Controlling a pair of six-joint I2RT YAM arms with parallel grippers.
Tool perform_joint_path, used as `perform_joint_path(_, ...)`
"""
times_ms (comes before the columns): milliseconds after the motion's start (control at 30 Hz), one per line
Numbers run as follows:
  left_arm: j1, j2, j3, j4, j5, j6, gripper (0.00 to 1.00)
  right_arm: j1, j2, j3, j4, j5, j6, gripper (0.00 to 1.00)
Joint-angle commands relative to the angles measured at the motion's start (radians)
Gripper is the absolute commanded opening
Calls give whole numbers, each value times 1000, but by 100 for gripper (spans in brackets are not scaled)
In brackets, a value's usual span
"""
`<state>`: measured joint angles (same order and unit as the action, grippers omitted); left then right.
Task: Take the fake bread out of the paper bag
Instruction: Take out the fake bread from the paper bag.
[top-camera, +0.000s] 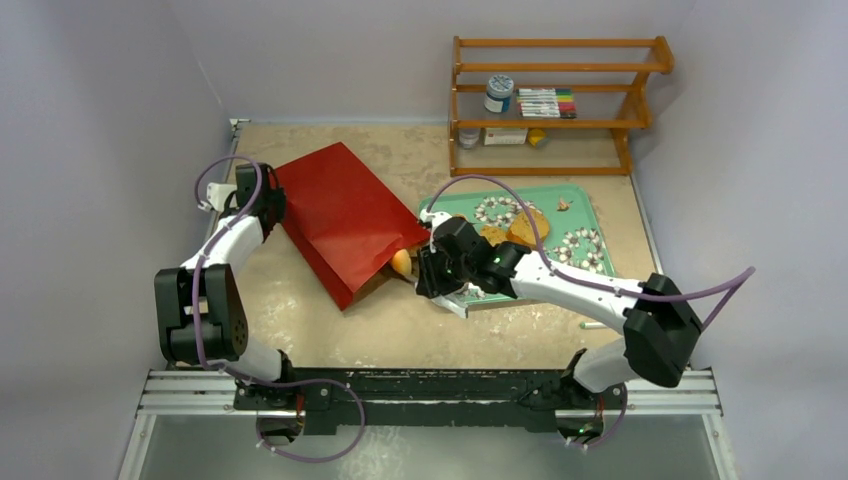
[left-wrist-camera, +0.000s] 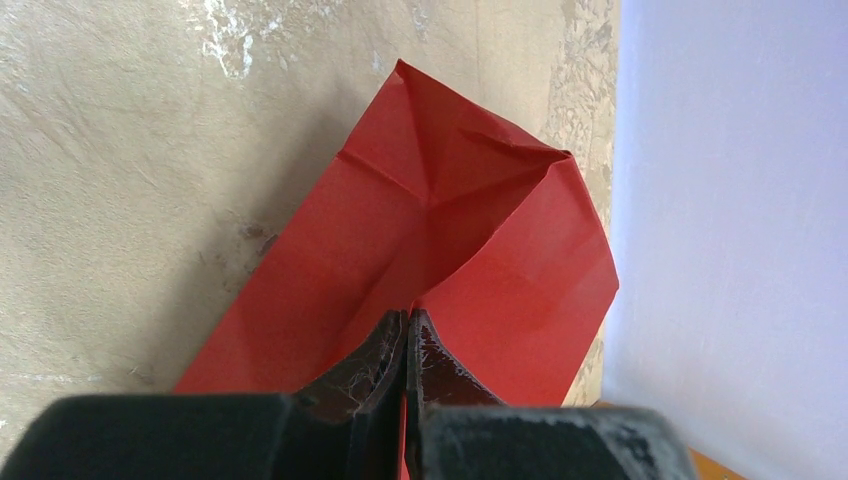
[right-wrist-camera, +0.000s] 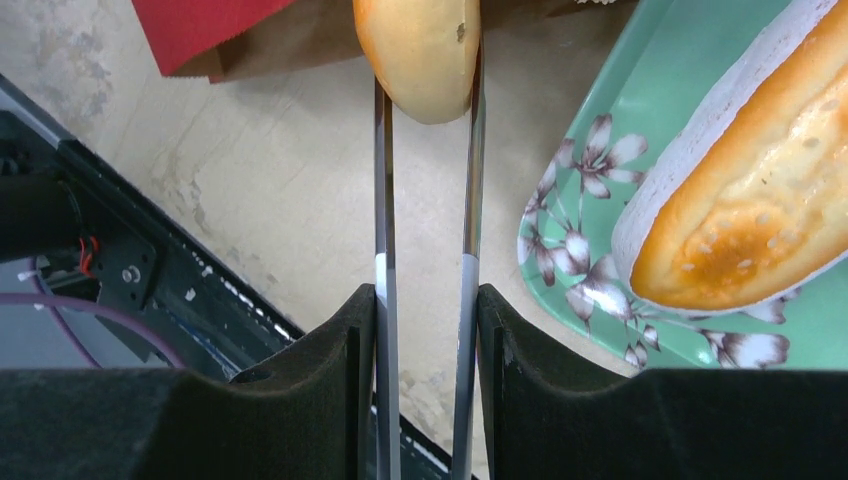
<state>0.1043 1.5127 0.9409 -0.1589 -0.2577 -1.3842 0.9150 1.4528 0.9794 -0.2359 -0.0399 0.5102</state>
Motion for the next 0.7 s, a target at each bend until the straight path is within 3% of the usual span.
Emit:
perform_joint_path(0,0,-3,16,13,-33,-48,0,18,-70,11,-28,-34,-37,16)
perform_joint_path(433,0,16,25,12,-59,-45,0,47,-275,-47,-164,-20,-10,16)
perform_joint_path(667,1,31,45,-4,-66,-18,0,47,-379,-28,-236,60,42,16)
